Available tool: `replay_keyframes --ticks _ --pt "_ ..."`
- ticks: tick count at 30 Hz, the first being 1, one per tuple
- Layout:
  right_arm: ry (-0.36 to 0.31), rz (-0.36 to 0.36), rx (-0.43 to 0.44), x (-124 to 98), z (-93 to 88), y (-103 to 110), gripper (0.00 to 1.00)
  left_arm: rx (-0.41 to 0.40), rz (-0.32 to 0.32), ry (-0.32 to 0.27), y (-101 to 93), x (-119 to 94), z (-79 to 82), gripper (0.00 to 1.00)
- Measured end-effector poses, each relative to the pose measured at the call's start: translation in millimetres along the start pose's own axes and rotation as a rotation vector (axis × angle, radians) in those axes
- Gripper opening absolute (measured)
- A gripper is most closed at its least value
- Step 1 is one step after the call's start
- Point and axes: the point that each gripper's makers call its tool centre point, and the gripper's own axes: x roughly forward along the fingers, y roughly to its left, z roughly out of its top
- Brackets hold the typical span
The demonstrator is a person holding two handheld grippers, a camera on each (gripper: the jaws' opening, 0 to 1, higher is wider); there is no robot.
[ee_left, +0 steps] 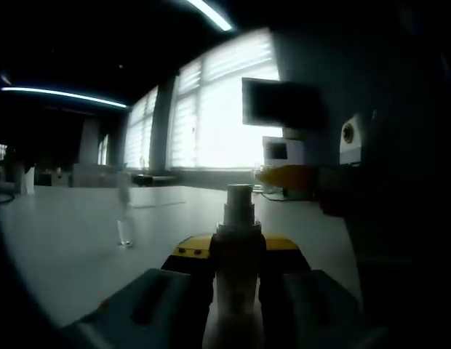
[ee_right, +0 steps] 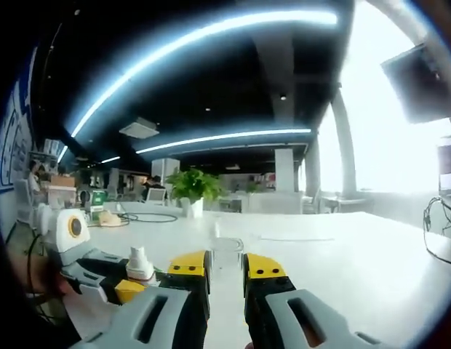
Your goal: Clamp pump bottle remove cover press pump head put on cover
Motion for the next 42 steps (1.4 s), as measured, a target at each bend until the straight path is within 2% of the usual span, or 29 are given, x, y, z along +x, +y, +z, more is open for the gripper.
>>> replay_keyframes --ticks 6,14,31,42 --pt "0.022 -0.053 0.009 -4 -16.5 -22 0.13 0.0 0.001 0.0 0.1 0 -0.3 0.14" --pt "0.056 -0.094 0.007 -8 -35.0 -40 0.13 0.0 0.0 -0.001 0.7 0 -0.2 0.14" --pt "0.15 -0.1 -0.025 -7 -68.4 -44 0.13 0.001 0.001 -0.001 1.3 0 -0.2 0.14" --pt "0.206 -0.109 -0.109 -6 -80.2 -43 0.13 0.004 0.001 -0.001 0.9 0 0.1 0.14"
